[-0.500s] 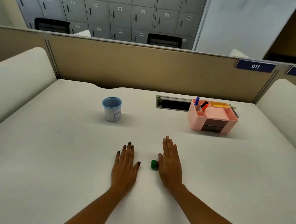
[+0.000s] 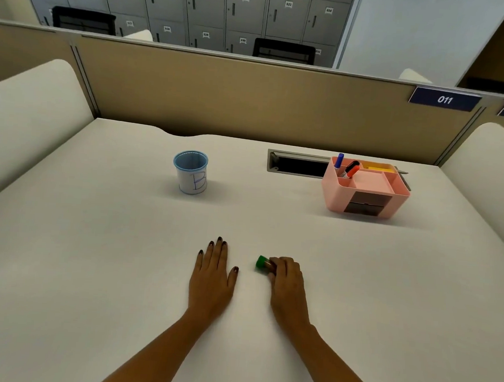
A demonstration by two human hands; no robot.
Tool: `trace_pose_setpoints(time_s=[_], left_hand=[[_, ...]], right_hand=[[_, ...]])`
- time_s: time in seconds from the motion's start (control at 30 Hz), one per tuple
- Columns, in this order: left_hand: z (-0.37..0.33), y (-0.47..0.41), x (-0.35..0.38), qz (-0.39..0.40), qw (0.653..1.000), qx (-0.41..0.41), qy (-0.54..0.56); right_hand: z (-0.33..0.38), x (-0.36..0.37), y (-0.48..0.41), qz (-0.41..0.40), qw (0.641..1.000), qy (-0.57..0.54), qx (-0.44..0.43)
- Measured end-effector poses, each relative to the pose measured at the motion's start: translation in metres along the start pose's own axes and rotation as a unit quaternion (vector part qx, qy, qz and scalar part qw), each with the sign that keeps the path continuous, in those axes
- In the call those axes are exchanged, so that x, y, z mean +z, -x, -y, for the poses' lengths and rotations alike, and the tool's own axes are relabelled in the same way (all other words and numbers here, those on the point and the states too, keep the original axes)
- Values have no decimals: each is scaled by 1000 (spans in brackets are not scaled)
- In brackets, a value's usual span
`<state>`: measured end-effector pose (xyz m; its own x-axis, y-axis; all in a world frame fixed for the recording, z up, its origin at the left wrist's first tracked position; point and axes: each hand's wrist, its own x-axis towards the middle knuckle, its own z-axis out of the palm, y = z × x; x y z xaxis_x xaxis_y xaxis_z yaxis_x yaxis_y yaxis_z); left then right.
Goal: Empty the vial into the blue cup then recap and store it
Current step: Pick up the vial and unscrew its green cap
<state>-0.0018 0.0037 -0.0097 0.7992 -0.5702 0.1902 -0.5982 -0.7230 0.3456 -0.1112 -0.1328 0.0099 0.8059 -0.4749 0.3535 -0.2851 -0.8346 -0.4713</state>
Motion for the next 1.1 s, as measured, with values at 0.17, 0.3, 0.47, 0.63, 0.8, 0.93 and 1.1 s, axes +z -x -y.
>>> trace_pose_setpoints(time_s=[0.17, 0.3, 0.47, 0.63, 0.8, 0.93, 1.1], left_hand=[[-13, -8, -14, 32, 970, -86, 227], [-33, -9, -35, 78, 867, -166, 464], [-49, -1, -47, 90, 775, -213, 587], [-54, 0, -60, 115, 688, -198, 689], [-53, -6, -66, 122, 673, -191, 704], [-55, -6, -68, 90, 690, -212, 686], [-65, -5, -70, 36, 716, -216, 663]], right_hand=[[16, 0, -3, -2, 981, -166, 97], [42, -2, -8, 49, 962, -251, 100], [67, -6, -12, 62, 937, -316, 131], [81, -13, -9, 69, 894, -396, 198], [89, -16, -10, 82, 867, -435, 228], [91, -17, -9, 95, 864, -441, 223], [100, -15, -1, 79, 868, -437, 222]])
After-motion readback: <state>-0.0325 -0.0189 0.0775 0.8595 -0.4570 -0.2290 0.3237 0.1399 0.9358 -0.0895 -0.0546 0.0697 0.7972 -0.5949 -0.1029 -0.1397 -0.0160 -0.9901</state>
